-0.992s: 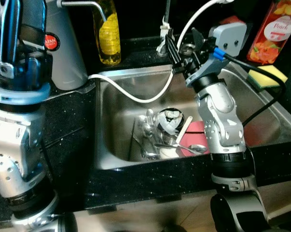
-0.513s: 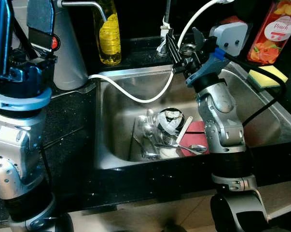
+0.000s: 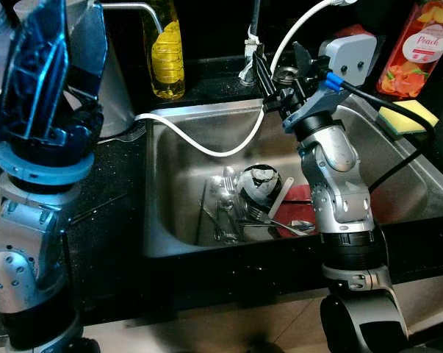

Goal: Kitchen organization

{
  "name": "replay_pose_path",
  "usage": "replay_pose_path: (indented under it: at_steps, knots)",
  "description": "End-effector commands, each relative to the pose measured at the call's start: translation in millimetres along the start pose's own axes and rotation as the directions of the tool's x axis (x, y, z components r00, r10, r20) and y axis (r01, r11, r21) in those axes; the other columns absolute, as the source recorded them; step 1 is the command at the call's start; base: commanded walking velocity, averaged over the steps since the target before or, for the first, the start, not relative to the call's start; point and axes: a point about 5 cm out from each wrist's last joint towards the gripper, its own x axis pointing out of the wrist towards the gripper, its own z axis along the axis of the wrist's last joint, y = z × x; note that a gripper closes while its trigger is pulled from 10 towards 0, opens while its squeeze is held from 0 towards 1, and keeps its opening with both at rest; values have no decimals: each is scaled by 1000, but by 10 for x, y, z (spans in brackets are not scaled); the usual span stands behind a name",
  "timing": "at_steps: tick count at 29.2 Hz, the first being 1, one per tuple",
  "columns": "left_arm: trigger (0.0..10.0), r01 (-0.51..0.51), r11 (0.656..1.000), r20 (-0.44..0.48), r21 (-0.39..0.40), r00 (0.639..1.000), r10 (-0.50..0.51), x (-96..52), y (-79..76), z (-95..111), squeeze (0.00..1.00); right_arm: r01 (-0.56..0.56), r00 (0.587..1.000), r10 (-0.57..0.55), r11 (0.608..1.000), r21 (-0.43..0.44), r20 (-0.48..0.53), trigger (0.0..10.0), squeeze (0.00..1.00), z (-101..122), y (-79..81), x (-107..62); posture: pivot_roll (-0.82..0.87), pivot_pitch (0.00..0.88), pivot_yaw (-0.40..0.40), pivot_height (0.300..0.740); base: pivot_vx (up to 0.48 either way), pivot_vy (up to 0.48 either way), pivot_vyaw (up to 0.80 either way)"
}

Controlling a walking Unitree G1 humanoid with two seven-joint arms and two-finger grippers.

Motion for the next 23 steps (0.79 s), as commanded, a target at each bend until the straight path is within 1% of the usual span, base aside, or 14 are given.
replay_pose_path:
  at_steps: [1, 10, 23]
  knots:
    - [10000, 26, 999, -31, 26, 999, -25, 45, -47, -11, 0, -6, 1000, 5, 1000, 5, 12, 10000, 0, 13, 21, 27, -62, 0, 54, 740, 0, 0, 0]
    - [10000, 48, 998, -38, 43, 998, -46, 55, -59, -7, 0, -4, 1000, 4, 1000, 7, 13, 10000, 0, 14, 24, 29, -60, 1, 54, 740, 0, 0, 0]
    - [10000, 48, 997, -40, 52, 998, -46, 50, -35, -21, 0, -2, 1000, 2, 1000, 6, 10, 10000, 0, 10, 11, 30, -61, 4, 51, 740, 0, 0, 0]
